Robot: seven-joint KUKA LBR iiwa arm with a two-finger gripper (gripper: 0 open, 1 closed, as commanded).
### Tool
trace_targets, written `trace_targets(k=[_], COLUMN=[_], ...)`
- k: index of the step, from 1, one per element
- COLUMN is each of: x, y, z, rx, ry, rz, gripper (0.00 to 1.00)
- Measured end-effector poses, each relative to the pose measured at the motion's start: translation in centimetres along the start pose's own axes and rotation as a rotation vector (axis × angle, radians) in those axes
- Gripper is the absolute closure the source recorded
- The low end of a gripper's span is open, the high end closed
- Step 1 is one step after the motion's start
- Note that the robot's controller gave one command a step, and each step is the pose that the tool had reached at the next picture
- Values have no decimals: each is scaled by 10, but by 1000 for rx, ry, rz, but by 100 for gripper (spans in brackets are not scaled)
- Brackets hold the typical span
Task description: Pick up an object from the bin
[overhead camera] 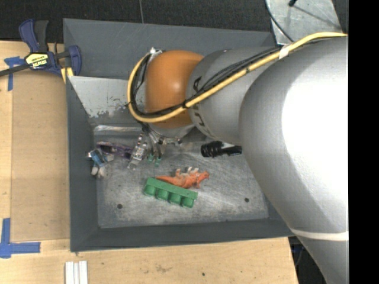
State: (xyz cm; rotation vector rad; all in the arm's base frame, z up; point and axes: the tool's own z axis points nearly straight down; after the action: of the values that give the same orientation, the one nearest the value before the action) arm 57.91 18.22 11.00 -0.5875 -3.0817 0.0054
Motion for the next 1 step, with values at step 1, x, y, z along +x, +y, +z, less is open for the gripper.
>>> trace_targets(k=[1], x=[-41], y=[-14], z=[-17], rx=[-15], ry=[-16], rz=[0], gripper=[100])
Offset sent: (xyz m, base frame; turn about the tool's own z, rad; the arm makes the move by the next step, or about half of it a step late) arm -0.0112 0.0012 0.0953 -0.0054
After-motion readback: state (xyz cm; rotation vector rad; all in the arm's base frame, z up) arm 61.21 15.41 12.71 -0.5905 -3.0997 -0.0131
